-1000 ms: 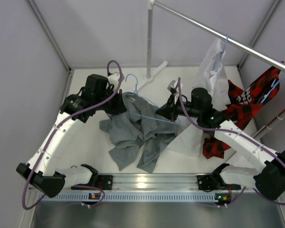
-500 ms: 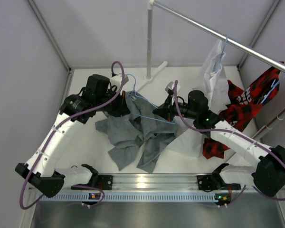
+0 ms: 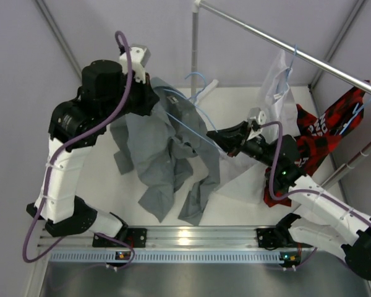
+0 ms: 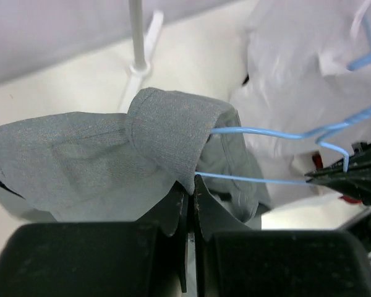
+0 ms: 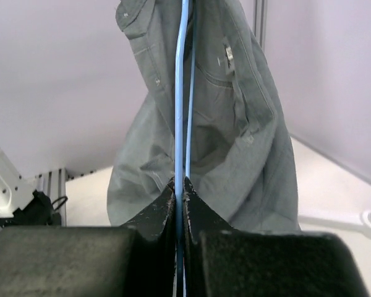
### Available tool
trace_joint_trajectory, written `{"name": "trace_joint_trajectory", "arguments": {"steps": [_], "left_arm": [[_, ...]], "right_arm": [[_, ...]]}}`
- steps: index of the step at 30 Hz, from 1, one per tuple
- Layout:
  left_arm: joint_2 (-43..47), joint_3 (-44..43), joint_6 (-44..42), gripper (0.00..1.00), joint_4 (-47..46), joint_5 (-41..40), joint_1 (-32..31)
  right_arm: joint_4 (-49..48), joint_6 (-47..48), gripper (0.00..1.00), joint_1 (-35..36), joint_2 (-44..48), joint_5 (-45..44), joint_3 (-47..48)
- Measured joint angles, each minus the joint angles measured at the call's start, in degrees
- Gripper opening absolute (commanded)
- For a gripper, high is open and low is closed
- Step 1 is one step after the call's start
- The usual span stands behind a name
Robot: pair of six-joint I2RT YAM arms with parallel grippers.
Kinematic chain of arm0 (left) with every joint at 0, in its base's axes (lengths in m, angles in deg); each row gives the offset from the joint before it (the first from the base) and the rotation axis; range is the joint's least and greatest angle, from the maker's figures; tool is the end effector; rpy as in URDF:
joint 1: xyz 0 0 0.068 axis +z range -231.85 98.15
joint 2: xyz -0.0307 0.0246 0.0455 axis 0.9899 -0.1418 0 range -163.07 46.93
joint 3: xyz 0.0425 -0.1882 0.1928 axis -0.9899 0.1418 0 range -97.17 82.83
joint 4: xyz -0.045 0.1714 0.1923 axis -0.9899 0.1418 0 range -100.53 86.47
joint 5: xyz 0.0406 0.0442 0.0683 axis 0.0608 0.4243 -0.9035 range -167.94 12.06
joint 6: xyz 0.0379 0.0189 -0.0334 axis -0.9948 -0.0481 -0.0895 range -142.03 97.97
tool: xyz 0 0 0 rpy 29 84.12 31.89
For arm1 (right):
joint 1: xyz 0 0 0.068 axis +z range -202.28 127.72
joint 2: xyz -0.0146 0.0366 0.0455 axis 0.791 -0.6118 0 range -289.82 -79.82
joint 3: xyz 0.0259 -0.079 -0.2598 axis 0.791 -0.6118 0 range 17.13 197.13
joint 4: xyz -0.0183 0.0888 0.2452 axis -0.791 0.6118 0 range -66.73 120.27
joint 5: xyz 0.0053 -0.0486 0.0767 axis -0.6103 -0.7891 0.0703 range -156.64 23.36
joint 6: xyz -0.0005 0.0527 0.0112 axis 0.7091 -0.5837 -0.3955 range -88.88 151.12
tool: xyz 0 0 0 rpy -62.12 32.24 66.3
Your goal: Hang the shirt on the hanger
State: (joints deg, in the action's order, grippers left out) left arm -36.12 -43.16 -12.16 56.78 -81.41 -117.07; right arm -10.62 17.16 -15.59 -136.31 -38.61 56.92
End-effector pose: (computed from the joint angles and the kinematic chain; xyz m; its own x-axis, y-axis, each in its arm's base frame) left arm 0.1862 -0.1287 0.5412 -0.4229 0.0891 -0.9018 0.4652 0.8754 -0.1317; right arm 0.1719 0.1489 0.3519 0.0160 0.2775 -0.9606 -0.9184 0.3840 0.0956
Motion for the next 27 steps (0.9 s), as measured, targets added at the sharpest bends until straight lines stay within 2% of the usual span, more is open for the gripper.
{"name": "trace_joint_trajectory", "arguments": {"steps": [3,6,14,19,23,27], "left_arm": [[0.33,-4.04,-0.59,0.00,-0.20,-0.61,-0.11],[0.09,-2.51,-0.92,0.00,-0.04,1.60,-0.90],[-4.33,16.85,-2.14,0.00,-3.96,8.13,-7.98],[0.57,26.71,-2.71,0.00,-3.93,8.26,-8.44],[6.34,29.75,-3.08,0.00,-4.04,8.46,-8.50],[8.44,29.75,-3.08,0.00,-4.61,5.92,-8.66]], "right_arm": [[0.04,1.20,0.00,1.11,1.90,-1.55,0.46],[2.51,3.26,0.00,2.38,2.97,-3.17,0.68],[7.96,3.87,0.00,2.51,3.91,-1.88,-5.29],[7.10,3.54,0.00,2.49,3.54,-1.53,-9.62],[2.78,2.05,0.00,2.40,2.25,-0.66,-11.02],[-2.82,-0.35,0.00,2.40,0.09,-0.07,-11.34]]}}
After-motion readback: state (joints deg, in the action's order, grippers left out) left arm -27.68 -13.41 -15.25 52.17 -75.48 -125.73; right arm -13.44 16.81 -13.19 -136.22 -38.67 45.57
